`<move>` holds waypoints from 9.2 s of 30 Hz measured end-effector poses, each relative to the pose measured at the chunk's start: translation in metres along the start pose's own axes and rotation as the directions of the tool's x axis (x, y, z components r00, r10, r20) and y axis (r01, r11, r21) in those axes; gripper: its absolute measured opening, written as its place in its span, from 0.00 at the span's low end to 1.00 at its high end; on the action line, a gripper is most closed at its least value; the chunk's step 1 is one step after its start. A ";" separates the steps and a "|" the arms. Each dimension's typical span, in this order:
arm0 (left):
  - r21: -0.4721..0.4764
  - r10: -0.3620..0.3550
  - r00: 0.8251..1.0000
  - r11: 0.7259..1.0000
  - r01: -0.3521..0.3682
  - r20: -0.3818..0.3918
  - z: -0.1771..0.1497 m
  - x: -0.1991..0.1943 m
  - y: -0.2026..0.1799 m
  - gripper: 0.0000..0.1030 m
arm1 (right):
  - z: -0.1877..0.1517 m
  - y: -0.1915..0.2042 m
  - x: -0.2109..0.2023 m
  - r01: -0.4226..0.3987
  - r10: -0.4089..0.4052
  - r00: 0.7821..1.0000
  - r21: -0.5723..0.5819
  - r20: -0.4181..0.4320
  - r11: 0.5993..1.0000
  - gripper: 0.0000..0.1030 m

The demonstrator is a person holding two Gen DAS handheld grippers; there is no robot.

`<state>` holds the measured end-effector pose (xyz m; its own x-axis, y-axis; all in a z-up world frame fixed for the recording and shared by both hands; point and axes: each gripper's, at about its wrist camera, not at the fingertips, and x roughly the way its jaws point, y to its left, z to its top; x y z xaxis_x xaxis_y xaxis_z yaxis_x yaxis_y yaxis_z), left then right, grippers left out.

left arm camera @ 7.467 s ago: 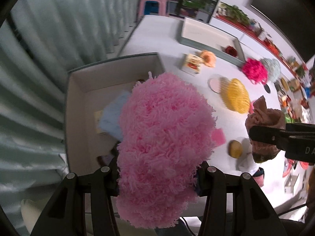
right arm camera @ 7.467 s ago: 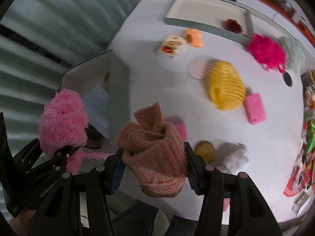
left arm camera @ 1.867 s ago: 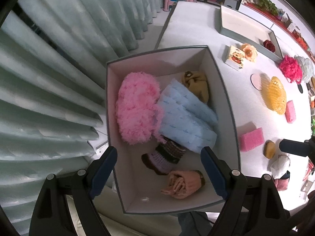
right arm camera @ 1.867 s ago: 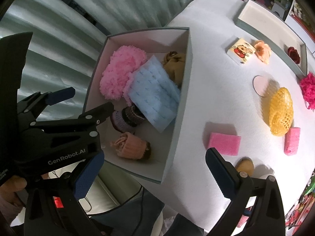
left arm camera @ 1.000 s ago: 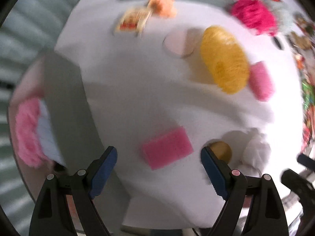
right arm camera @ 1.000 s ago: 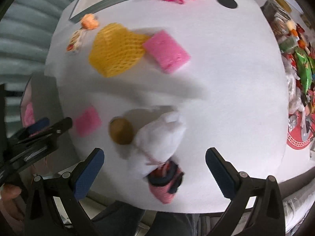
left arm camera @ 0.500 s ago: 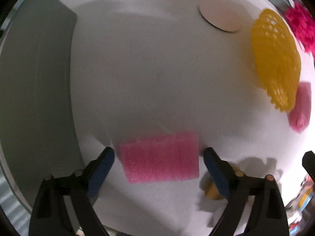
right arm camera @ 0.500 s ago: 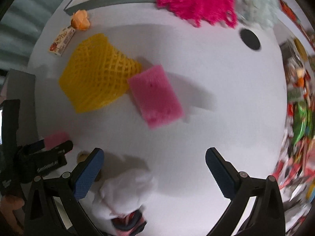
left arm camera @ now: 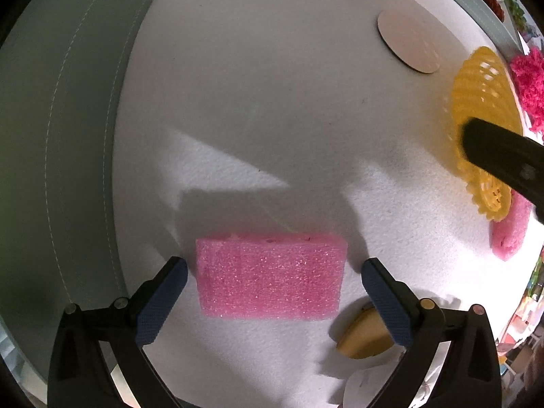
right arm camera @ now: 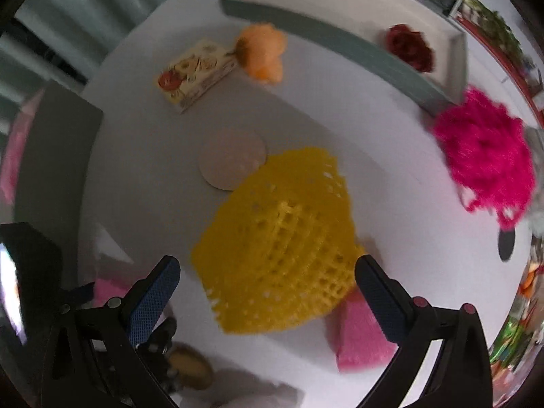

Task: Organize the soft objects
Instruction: 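Grasp the pink foam sponge with left tool while right tool grasps yellow mesh net, then carry pink sponge and yellow mesh net to the white box and release both, then return both tools from the box toward the table, then grasp the brown round sponge with left tool while right tool grasps white cloth bag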

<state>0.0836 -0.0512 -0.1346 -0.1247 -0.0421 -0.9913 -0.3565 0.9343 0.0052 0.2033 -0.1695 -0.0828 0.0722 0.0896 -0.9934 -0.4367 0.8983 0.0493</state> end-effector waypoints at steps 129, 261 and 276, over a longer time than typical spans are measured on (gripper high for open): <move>0.037 -0.072 0.937 0.997 0.063 0.341 0.006 -0.143 0.254 0.69 | 0.037 0.273 -0.116 -0.175 0.179 0.984 -0.156 0.008 0.972 0.11; 0.487 0.114 0.987 0.860 -0.153 0.110 -0.034 -0.056 -0.060 0.99 | -0.189 -0.049 -0.005 -0.077 0.147 0.985 0.539 -0.087 0.839 0.78; 0.449 0.054 0.996 0.890 -0.080 0.070 -0.036 -0.009 -0.080 1.00 | -0.196 -0.068 0.008 -0.069 0.132 0.987 0.514 -0.088 0.855 0.93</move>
<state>0.0800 -0.1378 -0.1214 -0.0792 0.0336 -0.9963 0.1087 0.9938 0.0249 0.0579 -0.3141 -0.1149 -0.0650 0.1696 -0.9834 0.0820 0.9830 0.1641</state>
